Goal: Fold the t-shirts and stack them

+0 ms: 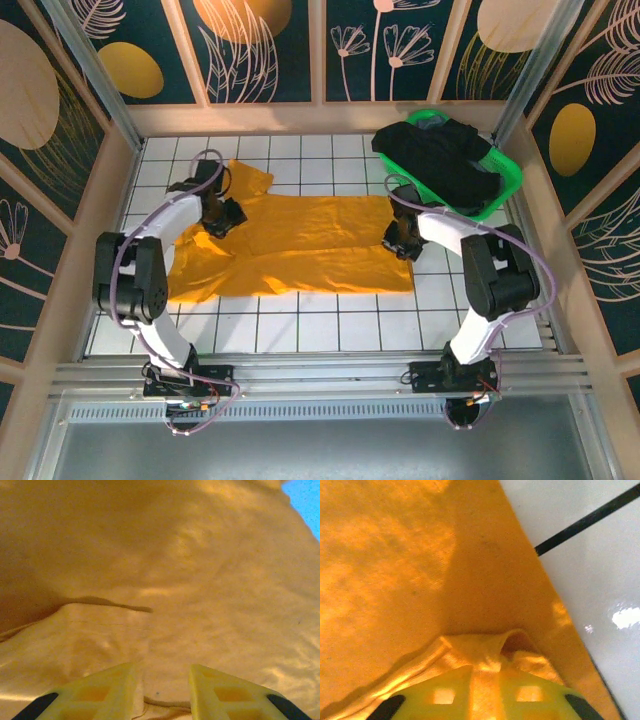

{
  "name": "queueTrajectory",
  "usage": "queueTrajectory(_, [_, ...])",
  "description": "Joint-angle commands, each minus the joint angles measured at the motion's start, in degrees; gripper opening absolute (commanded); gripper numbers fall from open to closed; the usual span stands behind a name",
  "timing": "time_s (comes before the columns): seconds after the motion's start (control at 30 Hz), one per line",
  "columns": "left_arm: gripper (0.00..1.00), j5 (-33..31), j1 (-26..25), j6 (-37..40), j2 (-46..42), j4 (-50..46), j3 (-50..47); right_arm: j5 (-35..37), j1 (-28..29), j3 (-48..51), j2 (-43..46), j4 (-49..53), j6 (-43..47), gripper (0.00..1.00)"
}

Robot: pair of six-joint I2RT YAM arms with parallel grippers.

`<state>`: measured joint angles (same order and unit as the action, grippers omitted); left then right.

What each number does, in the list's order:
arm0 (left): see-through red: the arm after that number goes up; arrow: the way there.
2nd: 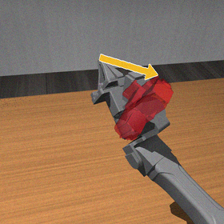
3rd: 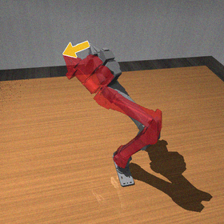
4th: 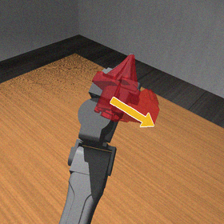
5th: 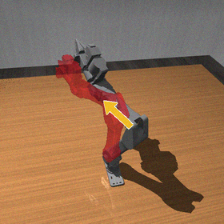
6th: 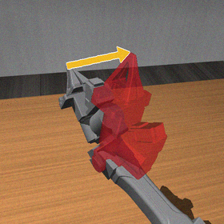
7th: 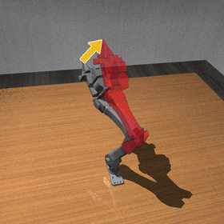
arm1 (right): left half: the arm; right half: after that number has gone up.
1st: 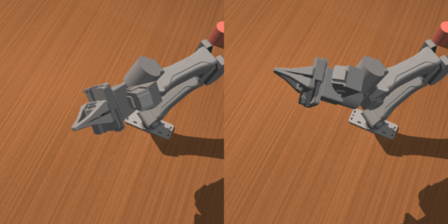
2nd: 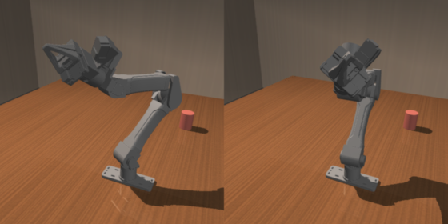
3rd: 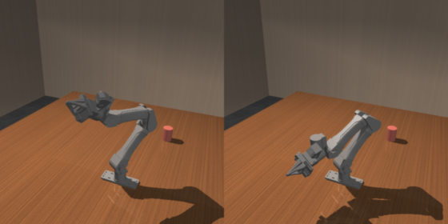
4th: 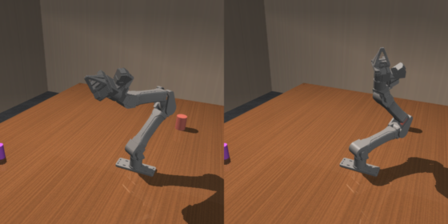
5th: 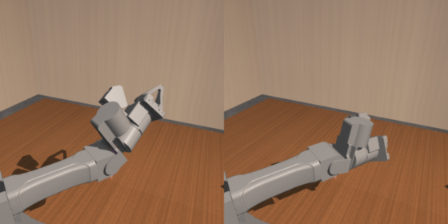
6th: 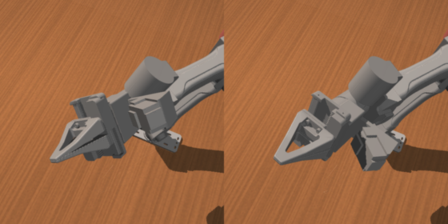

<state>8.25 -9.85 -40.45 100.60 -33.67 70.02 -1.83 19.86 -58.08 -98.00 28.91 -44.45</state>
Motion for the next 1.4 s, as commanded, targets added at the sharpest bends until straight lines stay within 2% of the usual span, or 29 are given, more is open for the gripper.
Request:
queueTrajectory(0.0, [0.33, -5.3, -0.44, 4.32, 3.38, -2.89, 0.47, -5.65, 1.53, 2.19, 8.18, -8.3, 3.9, 0.31])
queueTrajectory(0.1, [0.33, -5.66, -0.57, 5.46, 5.82, -2.35, 1.02, -15.63, 1.59, 5.08, 13.26, -18.52, 5.29, 0.4])
queueTrajectory(0.17, [0.34, -6.04, -0.87, 6.06, 6.97, -1.89, 1.6, -17.26, 1.68, 4.05, 13.73, -18.59, 5.3, 0.41])
queueTrajectory(0.33, [0.34, -5.72, -2.03, 6.28, 9.02, -0.45, 2.99, -17.12, 1.71, 2.4, 13.3, -17.15, 5.04, 0.4])
queueTrajectory(0.6, [0.34, -10.9, -4.3, 6.5, 10.13, -2.21, 4.23, -17.34, 1.93, 2.13, 12.17, -17.53, 3.87, 0.38])
queueTrajectory(0.77, [0.33, -11.89, -4.51, 6.96, 11.72, -2.65, 4.56, -17.64, 2.01, 1.79, 11.4, -17.39, 3.85, 0.37])
queueTrajectory(0.93, [0.3, -12.34, -4.57, 6.9, 12.74, -1.38, 4.75, -17.69, 2.02, 1.68, 11.08, -17.38, 3.78, 0.36])
queueTrajectory(1.17, [0.21, -12.29, -5.05, 6.71, 12.88, -1.23, 5.74, -17.82, 2.06, 1.65, 10.79, -17.22, 3.67, 0.36])
queueTrajectory(1.37, [0.2, -11.94, -5.45, 6.43, 10.88, -2.18, 5.55, -17.95, 2.03, 1.4, 10.32, -17.3, 3.64, 0.36])
